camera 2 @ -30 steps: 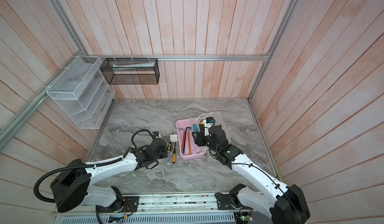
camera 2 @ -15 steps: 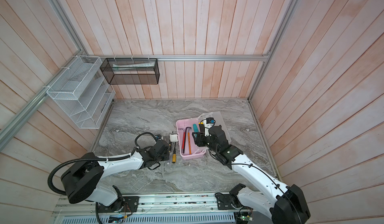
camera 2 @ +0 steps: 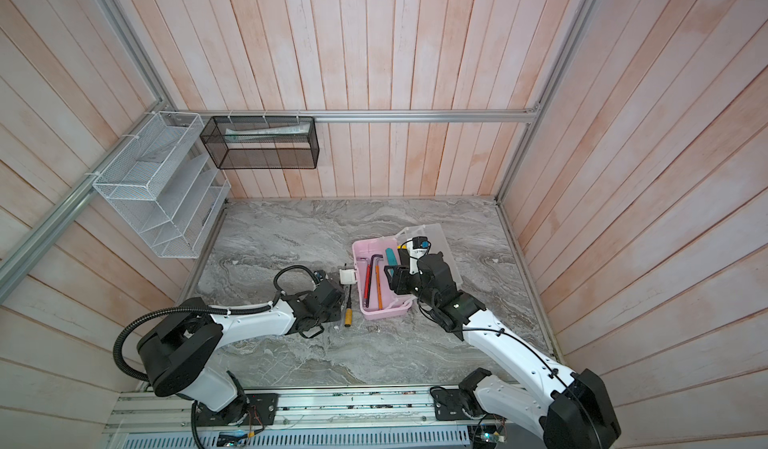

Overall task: Pack the tool kit
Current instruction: 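Move the left gripper over the clear-handled screwdriver and lower onto it, then close the left gripper on the clear-handled screwdriver's handle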

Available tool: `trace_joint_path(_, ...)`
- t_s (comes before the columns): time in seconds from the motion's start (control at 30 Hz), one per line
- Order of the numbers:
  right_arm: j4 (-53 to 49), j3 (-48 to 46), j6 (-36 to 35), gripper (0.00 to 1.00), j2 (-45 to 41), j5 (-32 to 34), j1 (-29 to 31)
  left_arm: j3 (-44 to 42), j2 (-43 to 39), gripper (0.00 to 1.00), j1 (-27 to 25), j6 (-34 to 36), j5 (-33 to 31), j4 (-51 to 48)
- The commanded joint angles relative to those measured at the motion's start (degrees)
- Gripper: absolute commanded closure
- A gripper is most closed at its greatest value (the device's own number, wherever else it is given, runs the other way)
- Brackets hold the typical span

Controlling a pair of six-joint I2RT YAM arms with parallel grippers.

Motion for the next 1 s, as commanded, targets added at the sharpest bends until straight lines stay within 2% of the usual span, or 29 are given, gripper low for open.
trace_joint_path(0.0,1.58,-0.9,0.38,0.44,0.04,-0.18,0.3,1.62,1.81,0.68,0.18,-1.14,-2.51,-3.21)
trace_joint_path(0.27,2.77,-1.49,0.73,0.44,1.17,-0.48,0.09,2.33,4.1,0.69,0.2,-2.3,-4.62,-6.4)
trace_joint_path(0.47,3.21,-1.41,0.73,0.44,2.14,-0.94,0.03,1.72,5.51,0.75,0.23,-2.39,-3.58,-5.14)
trace_joint_path(0.97,4.24,-1.89,1.34,0.44,3.38,-1.41,-0.59,1.45,5.6,0.84,0.29,-3.66,-4.05,-6.02)
